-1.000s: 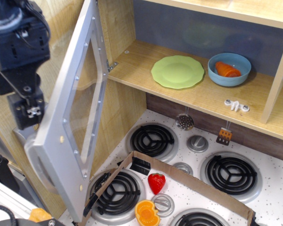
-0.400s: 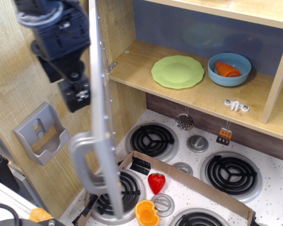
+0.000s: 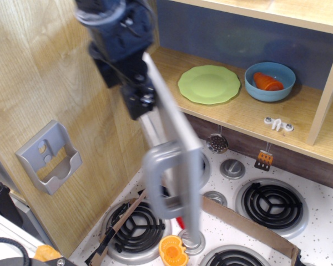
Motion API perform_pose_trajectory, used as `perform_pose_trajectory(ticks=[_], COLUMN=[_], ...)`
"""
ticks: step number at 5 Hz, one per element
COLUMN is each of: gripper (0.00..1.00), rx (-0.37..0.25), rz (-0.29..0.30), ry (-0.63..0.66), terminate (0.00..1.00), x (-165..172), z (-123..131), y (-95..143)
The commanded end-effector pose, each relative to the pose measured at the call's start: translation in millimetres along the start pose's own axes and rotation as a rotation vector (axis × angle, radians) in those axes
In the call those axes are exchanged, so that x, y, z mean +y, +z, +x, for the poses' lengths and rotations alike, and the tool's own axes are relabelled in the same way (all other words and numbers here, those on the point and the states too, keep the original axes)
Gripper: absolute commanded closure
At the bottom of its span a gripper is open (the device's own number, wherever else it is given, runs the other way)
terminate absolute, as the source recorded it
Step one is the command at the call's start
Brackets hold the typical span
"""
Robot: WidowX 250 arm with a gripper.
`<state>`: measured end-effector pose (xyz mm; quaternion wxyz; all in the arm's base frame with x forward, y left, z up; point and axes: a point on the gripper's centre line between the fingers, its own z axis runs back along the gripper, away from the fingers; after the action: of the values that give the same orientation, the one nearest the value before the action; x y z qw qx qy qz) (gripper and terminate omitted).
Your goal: Close microwave
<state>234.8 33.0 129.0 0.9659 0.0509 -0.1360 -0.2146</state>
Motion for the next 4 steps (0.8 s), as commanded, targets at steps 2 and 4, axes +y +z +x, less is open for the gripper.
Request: perform_pose_trajectory(ticks=[2, 4], gripper=[0.0, 0.0], rx=[-0.179, -0.259], rz=[0.005, 0.033], ry=[0.007, 0.022], terminate=[0.0, 0.0], x=[-1, 3], z=[53, 78], y=[-21, -23])
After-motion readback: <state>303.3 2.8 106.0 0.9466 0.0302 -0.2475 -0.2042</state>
